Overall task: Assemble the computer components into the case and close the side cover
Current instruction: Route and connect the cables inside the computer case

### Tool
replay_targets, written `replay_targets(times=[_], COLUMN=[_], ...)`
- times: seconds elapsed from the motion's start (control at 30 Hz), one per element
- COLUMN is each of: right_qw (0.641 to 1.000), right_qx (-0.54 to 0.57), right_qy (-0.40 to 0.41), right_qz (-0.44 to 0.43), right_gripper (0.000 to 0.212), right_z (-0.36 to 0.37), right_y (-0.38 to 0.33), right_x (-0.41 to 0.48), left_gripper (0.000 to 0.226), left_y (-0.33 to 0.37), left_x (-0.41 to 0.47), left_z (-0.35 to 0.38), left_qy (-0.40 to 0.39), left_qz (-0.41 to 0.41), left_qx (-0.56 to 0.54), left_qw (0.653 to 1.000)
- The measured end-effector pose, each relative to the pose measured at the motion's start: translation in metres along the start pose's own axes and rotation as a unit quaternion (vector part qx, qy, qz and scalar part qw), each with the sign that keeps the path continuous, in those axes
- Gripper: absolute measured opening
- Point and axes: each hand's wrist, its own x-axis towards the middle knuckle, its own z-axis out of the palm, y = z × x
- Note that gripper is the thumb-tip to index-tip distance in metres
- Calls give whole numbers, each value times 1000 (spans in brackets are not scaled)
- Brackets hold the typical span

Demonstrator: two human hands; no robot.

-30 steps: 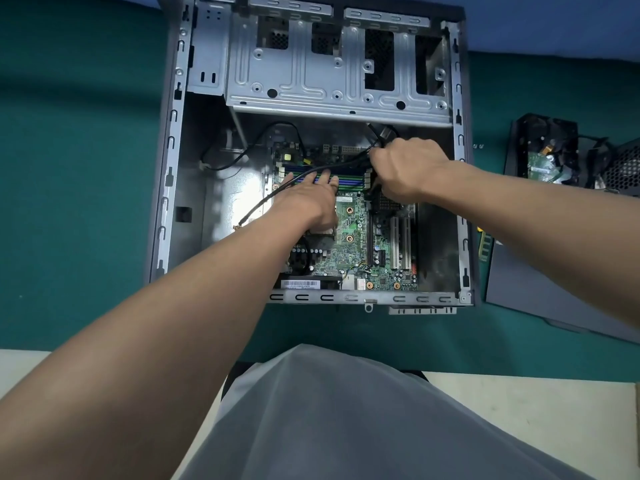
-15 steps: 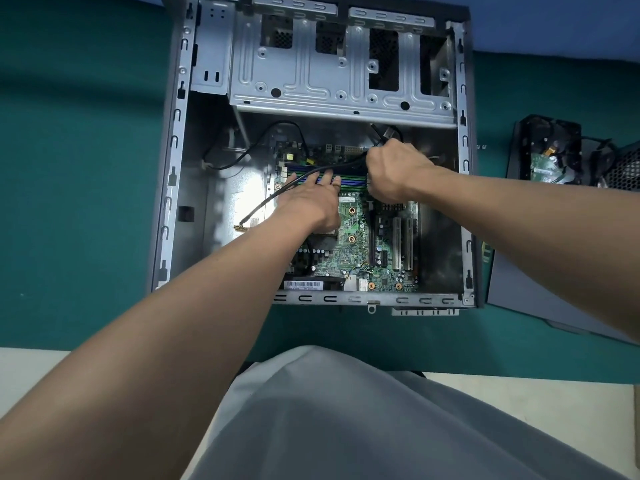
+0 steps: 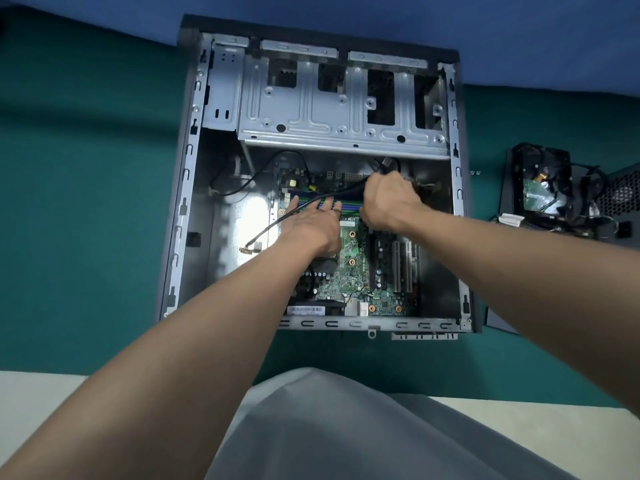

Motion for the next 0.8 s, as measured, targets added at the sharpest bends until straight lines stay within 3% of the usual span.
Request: replay_targets(times=[0.07, 0.17, 0.23, 0.3, 0.33, 0.37, 0.43, 0.5, 0.57, 0.6, 0.7, 0.8], right_qw=[1000, 999, 998, 983, 958, 908, 777, 689, 642, 627, 628, 705], right_qx=[-27, -18, 47, 172, 280, 411, 621, 712, 750, 761, 759, 695], right_qy=[7, 29, 49, 59, 57, 51, 59, 90, 103, 102, 84, 27], right_qz=[-9, -13, -3, 19, 41, 60, 86, 105, 123, 132, 150, 138], right_gripper=[7, 21, 18, 13, 11, 9, 9, 16, 20, 21, 16, 18], right_z=[-5, -19, -30, -41, -46, -51, -58, -57, -47, -40, -11, 21], right_y=[-1, 7, 23, 45, 58, 71, 100, 129, 152, 162, 184, 192], right_x=[-12, -37, -54, -70, -78, -86, -98, -105, -107, -105, -97, -85], left_gripper=[72, 79, 77, 60, 50, 44, 44, 56, 60, 59, 53, 48], left_y=[0, 0, 6, 19, 28, 38, 63, 89, 113, 122, 135, 138], left_x=[-2, -8, -10, -12, -14, -17, -26, -35, -40, -40, -35, -33], left_z=[-1, -2, -3, -9, -14, -19, -31, -43, -51, -53, -50, -44], left_qy=[-2, -5, -10, -14, -7, 17, 97, 162, 195, 203, 220, 209], left_qz=[4, 10, 12, 12, 14, 18, 44, 78, 83, 69, 15, 1], left_qx=[-3, -22, -36, -51, -62, -76, -143, -271, -350, -351, -308, -345], left_qw=[1000, 1000, 999, 999, 998, 997, 984, 945, 912, 912, 926, 915])
